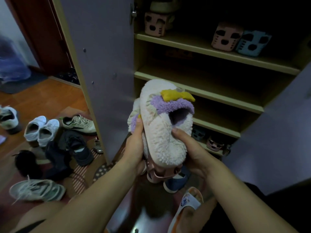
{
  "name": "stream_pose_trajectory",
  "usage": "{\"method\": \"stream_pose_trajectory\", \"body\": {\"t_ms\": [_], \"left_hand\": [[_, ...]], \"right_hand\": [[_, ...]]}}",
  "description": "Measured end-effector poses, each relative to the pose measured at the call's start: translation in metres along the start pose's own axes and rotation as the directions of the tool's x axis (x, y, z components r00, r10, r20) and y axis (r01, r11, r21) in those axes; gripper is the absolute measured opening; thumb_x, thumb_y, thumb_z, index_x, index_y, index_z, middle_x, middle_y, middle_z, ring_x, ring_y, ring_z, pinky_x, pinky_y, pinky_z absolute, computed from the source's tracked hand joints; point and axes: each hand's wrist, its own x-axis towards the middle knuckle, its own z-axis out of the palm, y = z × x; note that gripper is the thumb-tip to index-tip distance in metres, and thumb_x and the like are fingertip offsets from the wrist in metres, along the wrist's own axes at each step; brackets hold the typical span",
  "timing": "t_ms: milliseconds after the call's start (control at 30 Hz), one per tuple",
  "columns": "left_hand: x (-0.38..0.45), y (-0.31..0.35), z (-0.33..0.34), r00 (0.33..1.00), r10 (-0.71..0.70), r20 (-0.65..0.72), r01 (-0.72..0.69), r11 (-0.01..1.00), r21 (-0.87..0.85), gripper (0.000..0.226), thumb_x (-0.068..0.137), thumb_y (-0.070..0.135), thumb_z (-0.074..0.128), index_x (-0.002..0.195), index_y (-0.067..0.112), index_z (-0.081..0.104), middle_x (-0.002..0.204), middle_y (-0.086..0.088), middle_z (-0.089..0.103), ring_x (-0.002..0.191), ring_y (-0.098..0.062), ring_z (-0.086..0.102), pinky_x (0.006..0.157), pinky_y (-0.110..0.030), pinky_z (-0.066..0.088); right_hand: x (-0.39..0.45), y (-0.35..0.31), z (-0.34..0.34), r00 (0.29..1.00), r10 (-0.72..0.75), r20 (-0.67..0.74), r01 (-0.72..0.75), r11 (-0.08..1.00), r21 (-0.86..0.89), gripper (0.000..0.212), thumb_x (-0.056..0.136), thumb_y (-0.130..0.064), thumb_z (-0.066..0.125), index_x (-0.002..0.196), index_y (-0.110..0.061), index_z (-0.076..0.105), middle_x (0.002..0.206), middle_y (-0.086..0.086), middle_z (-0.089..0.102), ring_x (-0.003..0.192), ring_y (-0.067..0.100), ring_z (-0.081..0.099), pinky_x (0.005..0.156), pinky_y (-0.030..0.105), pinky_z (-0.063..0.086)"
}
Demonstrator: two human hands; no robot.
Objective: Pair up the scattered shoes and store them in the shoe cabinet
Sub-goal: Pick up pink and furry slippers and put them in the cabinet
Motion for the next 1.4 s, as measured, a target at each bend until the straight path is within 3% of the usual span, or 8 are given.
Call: {"method": "stream_pose_trajectory", "body": {"t_ms": [233, 367, 633, 700, 900, 1067, 1200, 1400], "left_hand": [[0.065, 0.049, 0.075, 0.994, 0.053, 0.093, -0.076, 0.958, 0.276, 0.051, 0.091, 0.06, 0.062, 0.119, 0.02, 0.074, 0.121, -0.01, 0.072, 0.104, -0.01, 0.069, 0.086, -0.032, 0.06], [0.114, 0.117, 0.145, 0.959, 0.126, 0.256, -0.207, 0.926, 0.317, 0.061, 0.069, 0.077, 0.07, 0.108, 0.031, 0.078, 0.111, -0.002, 0.076, 0.104, -0.018, 0.072, 0.093, -0.04, 0.056], [0.186, 0.165, 0.21, 0.895, 0.227, 0.384, -0.345, 0.899, 0.271, 0.063, 0.096, 0.055, 0.053, 0.148, 0.02, 0.044, 0.14, -0.011, 0.058, 0.128, -0.033, 0.056, 0.104, -0.047, 0.047], [0.186, 0.168, 0.202, 0.854, 0.382, 0.353, -0.505, 0.773, 0.383, 0.077, 0.089, 0.063, 0.054, 0.156, 0.035, 0.028, 0.157, -0.005, 0.038, 0.14, -0.024, 0.043, 0.113, -0.048, 0.039], [0.178, 0.181, 0.213, 0.394, 0.59, 0.705, -0.9, 0.092, 0.425, 0.046, 0.089, 0.051, 0.049, 0.135, 0.055, 0.049, 0.162, 0.014, 0.02, 0.149, -0.008, 0.021, 0.119, -0.032, 0.021], [0.201, 0.208, 0.254, 0.58, 0.493, 0.649, -0.751, 0.014, 0.661, 0.03, 0.101, 0.036, 0.043, 0.125, 0.027, 0.058, 0.147, -0.001, 0.038, 0.131, -0.022, 0.045, 0.11, -0.04, 0.038], [0.212, 0.201, 0.276, 0.658, 0.465, 0.593, -0.661, -0.02, 0.75, 0.035, 0.098, 0.045, 0.033, 0.126, 0.03, 0.049, 0.144, -0.003, 0.035, 0.117, -0.035, 0.051, 0.099, -0.05, 0.043], [0.252, 0.208, 0.261, 0.63, 0.398, 0.667, -0.729, 0.005, 0.685, 0.057, 0.1, 0.053, 0.034, 0.153, 0.037, 0.019, 0.155, -0.007, 0.027, 0.143, -0.028, 0.031, 0.116, -0.046, 0.031]], "right_hand": [[0.021, -0.071, 0.001, 0.968, -0.221, -0.118, 0.224, 0.974, 0.017, 0.057, 0.064, -0.029, 0.077, 0.116, -0.006, 0.071, 0.115, 0.021, 0.071, 0.106, 0.033, 0.07, 0.079, 0.038, 0.059], [0.064, -0.144, 0.005, 0.9, -0.381, -0.212, 0.389, 0.921, -0.004, 0.035, 0.086, -0.013, 0.057, 0.116, 0.003, 0.066, 0.106, 0.024, 0.073, 0.091, 0.031, 0.073, 0.066, 0.035, 0.059], [0.143, -0.211, 0.002, 0.806, -0.456, -0.378, 0.41, 0.89, -0.199, 0.039, 0.078, -0.021, 0.067, 0.114, -0.008, 0.071, 0.095, 0.011, 0.077, 0.086, 0.028, 0.076, 0.069, 0.039, 0.062], [0.155, -0.223, 0.004, 0.823, -0.405, -0.398, 0.359, 0.914, -0.188, 0.046, 0.071, -0.026, 0.071, 0.112, -0.005, 0.071, 0.093, 0.014, 0.077, 0.079, 0.031, 0.075, 0.054, 0.032, 0.056], [0.176, -0.298, 0.035, 0.884, -0.306, -0.353, 0.287, 0.952, -0.105, 0.035, 0.088, -0.031, 0.058, 0.116, -0.013, 0.071, 0.094, 0.013, 0.077, 0.078, 0.03, 0.074, 0.058, 0.039, 0.061], [0.172, -0.343, 0.043, 0.869, -0.282, -0.405, 0.067, 0.88, -0.469, 0.04, 0.097, -0.047, 0.048, 0.114, -0.014, 0.065, 0.085, 0.012, 0.077, 0.064, 0.025, 0.074, 0.041, 0.028, 0.053], [0.194, -0.35, 0.03, 0.546, -0.687, -0.479, -0.09, 0.521, -0.849, 0.068, 0.09, -0.052, 0.045, 0.147, -0.021, 0.026, 0.137, 0.017, 0.05, 0.113, 0.039, 0.058, 0.089, 0.043, 0.051], [0.233, -0.369, 0.0, 0.609, -0.655, -0.447, -0.071, 0.517, -0.853, 0.05, 0.097, -0.047, 0.042, 0.136, -0.016, 0.052, 0.129, 0.016, 0.058, 0.107, 0.033, 0.058, 0.085, 0.034, 0.046]]}}
